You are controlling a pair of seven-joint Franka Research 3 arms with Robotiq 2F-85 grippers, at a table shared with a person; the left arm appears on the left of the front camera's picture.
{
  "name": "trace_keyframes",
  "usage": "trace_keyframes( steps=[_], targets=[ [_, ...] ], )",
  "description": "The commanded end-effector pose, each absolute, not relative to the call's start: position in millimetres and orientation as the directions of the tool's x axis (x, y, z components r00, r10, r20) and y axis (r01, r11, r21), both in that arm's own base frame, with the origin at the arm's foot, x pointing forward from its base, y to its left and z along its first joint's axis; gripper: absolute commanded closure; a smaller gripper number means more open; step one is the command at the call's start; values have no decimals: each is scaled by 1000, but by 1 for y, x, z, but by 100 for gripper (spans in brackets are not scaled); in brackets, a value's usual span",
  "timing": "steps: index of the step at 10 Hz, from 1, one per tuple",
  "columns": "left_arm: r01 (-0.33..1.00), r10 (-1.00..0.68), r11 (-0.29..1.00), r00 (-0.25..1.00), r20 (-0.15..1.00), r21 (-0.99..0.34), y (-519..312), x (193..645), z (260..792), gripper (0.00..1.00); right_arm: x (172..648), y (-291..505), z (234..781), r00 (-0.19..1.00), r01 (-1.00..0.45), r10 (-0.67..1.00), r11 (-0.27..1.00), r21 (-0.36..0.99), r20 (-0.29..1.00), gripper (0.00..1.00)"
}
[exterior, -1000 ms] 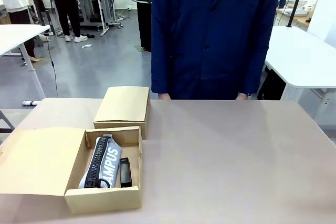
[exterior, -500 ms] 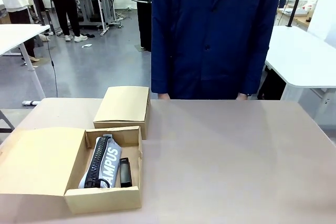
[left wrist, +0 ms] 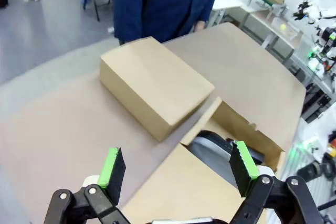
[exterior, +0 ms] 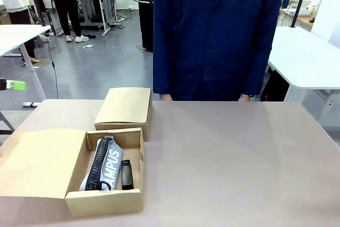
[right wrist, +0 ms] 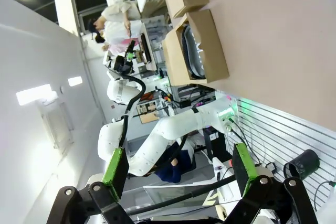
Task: Place items inside the box.
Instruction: Close the lid of the Mailer Box closest to the robot.
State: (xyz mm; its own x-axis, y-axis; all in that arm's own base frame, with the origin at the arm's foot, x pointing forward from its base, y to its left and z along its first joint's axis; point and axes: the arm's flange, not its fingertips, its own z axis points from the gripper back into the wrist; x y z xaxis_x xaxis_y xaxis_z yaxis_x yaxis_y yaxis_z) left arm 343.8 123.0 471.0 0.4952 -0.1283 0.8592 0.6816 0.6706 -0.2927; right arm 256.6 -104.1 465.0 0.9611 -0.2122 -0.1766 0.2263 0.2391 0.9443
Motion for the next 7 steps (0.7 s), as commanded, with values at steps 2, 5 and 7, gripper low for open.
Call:
trace_keyframes(
  steps=[2, 5, 7],
  targets=[
    [855, -355, 506, 323, 877, -110, 123, 343, 460, 0, 258, -104, 467, 967, 198, -205, 229, 953, -151, 0],
    [834, -485, 548, 261, 835, 58, 186, 318, 452, 0, 258, -104, 467, 967, 198, -205, 229, 953, -151, 0],
    [876, -569, 481, 291, 769, 24, 205, 301, 434, 0, 258, -104, 467, 967, 198, -205, 229, 953, -151, 0]
  ],
)
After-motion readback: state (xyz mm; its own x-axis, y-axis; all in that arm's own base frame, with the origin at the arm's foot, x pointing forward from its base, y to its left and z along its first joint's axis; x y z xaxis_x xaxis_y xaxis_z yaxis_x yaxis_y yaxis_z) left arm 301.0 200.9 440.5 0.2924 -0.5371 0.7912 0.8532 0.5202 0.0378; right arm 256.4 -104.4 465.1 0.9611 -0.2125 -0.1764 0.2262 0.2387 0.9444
